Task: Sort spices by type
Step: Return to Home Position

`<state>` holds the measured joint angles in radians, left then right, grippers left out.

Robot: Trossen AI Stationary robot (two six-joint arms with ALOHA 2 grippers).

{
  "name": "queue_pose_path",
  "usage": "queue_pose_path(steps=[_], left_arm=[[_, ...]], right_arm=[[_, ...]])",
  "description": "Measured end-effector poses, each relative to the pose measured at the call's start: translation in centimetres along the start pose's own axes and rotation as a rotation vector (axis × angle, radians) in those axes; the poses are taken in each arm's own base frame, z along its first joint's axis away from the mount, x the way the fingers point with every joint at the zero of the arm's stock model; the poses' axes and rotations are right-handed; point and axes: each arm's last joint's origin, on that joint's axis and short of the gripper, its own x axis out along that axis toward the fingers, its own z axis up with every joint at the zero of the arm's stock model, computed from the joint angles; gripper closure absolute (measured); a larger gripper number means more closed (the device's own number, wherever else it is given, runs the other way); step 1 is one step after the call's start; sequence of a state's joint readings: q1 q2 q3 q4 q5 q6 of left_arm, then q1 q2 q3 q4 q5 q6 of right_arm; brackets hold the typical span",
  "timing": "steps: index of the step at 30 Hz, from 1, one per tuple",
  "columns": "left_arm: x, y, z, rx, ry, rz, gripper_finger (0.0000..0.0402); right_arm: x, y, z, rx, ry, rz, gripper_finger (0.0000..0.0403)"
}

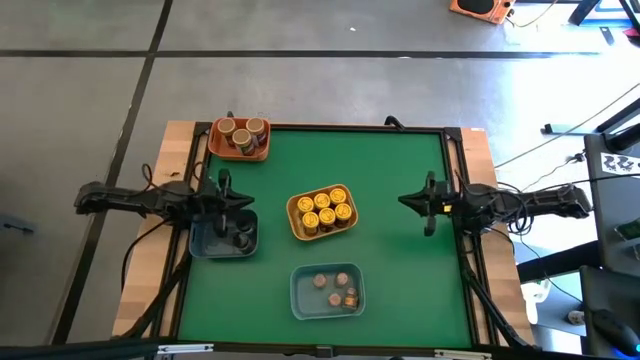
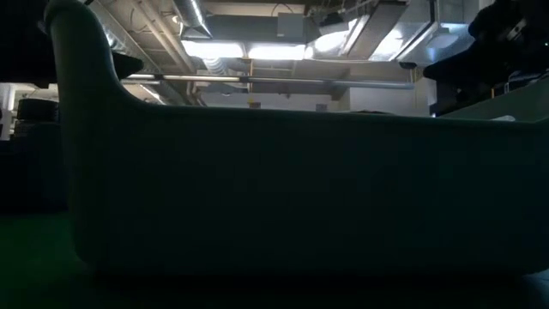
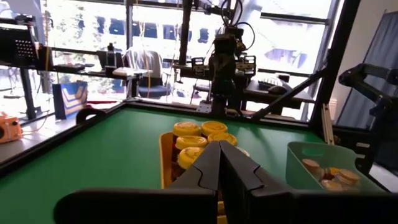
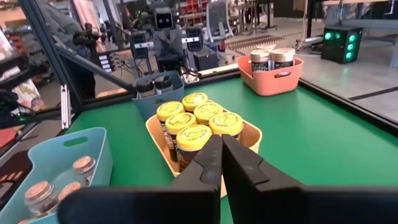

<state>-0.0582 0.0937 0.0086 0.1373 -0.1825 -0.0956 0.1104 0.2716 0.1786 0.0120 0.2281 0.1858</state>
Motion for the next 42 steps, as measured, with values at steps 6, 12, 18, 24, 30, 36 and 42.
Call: queue_pose_path(steps=[6, 12, 18, 24, 30, 36, 42], left_arm=[[-0.6, 0.2, 0.0, -0.010, -0.005, 0.027, 0.0397], [-0.6, 0.2, -0.1, -0.006, 0.000, 0.036, 0.0396], [-0.5, 0.3, -0.2, 0.006, 0.004, 0.049, 0.0396], [-0.5, 0.3, -0.2, -0.005, 0.005, 0.048, 0.0396], [-0.5, 0.3, -0.2, -0.008, 0.004, 0.048, 0.0395], [-0.5, 0.3, -0.2, -0.008, 0.004, 0.048, 0.0395], [-0.5, 0.3, -0.2, -0.008, 0.004, 0.048, 0.0395]], right_arm=[[-0.6, -0.4, -0.8, 0.002, -0.037, -0.018, 0.0391], [-1.1, -0.6, -1.5, 0.000, -0.053, -0.020, 0.0391], [-1.3, -0.8, -2.8, -0.034, -0.111, 0.015, 0.0391], [-1.2, -0.6, -3.0, -0.090, -0.123, 0.105, 0.0391], [-1.2, -0.6, -3.2, -0.093, -0.106, 0.093, 0.0391], [-1.2, -0.6, -3.2, -0.093, -0.103, 0.097, 0.0391], [-1.2, -0.6, -3.2, -0.092, -0.102, 0.097, 0.0391]])
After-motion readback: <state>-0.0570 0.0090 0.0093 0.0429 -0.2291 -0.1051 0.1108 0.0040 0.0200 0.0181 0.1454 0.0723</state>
